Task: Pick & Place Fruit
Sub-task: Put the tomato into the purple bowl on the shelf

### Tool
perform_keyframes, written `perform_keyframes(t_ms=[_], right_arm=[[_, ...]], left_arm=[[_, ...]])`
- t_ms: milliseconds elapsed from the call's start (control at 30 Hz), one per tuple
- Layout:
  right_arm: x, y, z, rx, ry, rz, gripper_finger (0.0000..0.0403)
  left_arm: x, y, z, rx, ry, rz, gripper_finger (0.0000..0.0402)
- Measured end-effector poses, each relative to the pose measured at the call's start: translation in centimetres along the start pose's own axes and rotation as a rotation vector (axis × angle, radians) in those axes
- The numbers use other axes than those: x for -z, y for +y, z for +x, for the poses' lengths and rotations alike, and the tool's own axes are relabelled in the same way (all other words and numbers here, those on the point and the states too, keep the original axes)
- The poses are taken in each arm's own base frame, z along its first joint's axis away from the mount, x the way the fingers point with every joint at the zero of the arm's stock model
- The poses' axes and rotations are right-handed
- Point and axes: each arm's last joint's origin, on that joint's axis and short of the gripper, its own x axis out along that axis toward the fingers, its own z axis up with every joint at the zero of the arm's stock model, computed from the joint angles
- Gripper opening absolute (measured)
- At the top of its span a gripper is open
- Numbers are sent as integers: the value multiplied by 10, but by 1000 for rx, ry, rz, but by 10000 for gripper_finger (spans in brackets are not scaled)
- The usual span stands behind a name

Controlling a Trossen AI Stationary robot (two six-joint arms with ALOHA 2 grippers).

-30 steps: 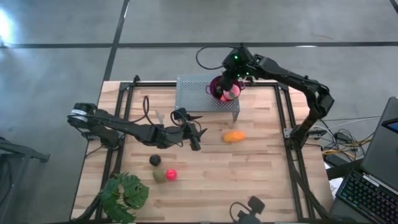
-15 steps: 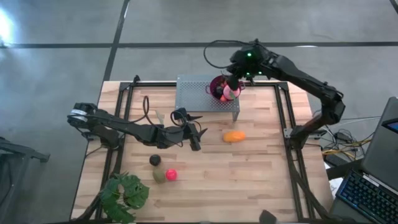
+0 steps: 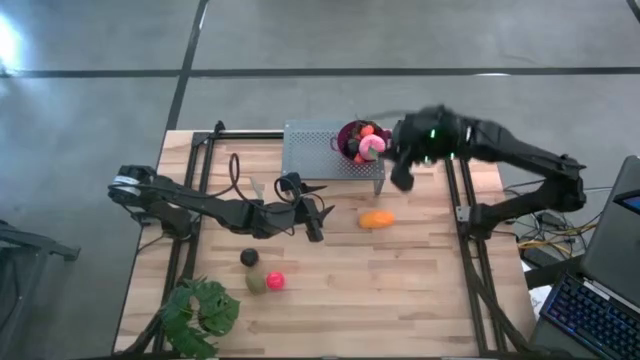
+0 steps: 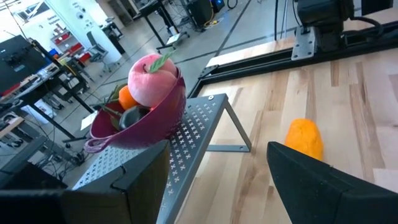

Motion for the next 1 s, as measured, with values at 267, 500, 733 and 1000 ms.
perform_keyframes(t_ms=[267,500,733,1000], right_arm=[[66,60,29,-20,98,-73,8],[120,90,42,-38,102,-72,8],[151,97,58,-53,84,-47,8],[162,97,66,-48,97,-53,8]], left_arm=[[1,0,0,3,12,-4,273],[-3,4,-8,25,59,0,273],[-14,13,-28,250,288,-12,273],[-31,7,-59,580,480,-48,273]])
